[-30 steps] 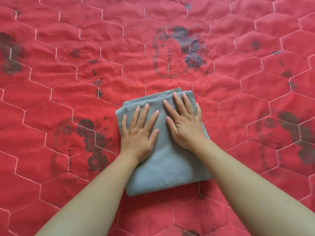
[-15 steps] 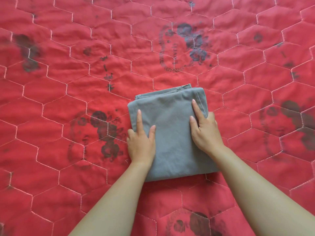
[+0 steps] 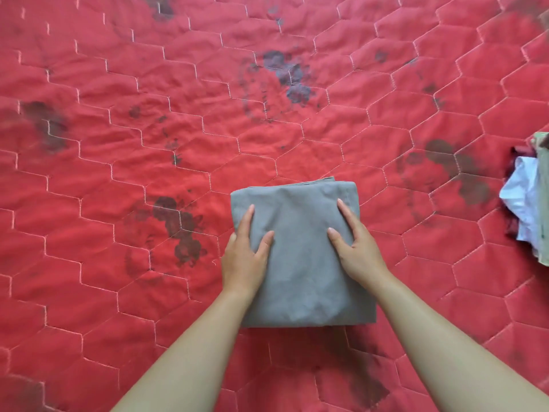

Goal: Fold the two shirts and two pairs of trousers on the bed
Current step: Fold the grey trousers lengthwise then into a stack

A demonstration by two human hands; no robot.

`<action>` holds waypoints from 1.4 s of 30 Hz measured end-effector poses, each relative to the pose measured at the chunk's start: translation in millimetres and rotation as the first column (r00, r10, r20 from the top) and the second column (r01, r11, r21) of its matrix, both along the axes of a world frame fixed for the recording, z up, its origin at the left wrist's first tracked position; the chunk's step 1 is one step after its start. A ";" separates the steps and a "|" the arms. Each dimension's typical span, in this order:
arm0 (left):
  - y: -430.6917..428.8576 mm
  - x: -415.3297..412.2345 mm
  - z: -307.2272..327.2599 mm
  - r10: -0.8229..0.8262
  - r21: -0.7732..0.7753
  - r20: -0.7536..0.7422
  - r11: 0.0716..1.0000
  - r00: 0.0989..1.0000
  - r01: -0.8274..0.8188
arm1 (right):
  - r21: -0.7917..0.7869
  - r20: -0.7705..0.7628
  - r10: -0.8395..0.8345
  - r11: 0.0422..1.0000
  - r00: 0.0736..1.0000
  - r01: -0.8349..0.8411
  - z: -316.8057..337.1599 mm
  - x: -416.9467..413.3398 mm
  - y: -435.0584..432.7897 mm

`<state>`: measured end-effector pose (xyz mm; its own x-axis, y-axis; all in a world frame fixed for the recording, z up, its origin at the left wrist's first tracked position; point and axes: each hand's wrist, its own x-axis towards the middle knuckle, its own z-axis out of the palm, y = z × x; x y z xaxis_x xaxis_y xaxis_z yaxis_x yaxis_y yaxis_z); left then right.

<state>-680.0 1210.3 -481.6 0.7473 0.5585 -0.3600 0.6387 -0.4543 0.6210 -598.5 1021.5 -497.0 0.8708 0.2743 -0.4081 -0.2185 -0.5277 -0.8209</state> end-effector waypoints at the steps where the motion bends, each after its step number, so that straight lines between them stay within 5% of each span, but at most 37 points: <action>1: -8.3 5.4 11.1 -0.023 -0.010 0.016 1.000 1.000 0.023 | 0.001 0.002 -0.044 0.999 0.999 0.044 9.6 -0.9 -10.3; 14: -251.0 121.9 143.7 -0.181 -0.071 0.279 0.975 0.943 0.208 | -0.012 0.202 -0.227 0.972 0.953 0.234 149.9 86.7 -264.1; 23: -476.3 222.4 132.8 -0.051 -0.168 0.287 0.980 0.956 0.103 | -0.179 0.278 -0.114 0.969 0.954 0.168 157.0 204.7 -478.3; 35: -514.5 255.2 -6.2 -0.117 0.111 0.027 0.987 0.993 0.114 | -0.429 0.221 0.096 0.903 0.970 0.008 10.4 247.8 -513.6; 42: -506.5 256.5 11.8 -0.112 0.062 0.182 0.993 0.977 0.102 | -0.303 0.351 -0.018 0.944 0.936 0.132 24.9 244.2 -512.5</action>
<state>-423.4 703.8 -469.7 0.8545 0.4863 -0.1827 0.4613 -0.5485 0.6974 -354.4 509.1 -472.1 0.9843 0.1084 -0.1391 -0.0068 -0.7650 -0.6440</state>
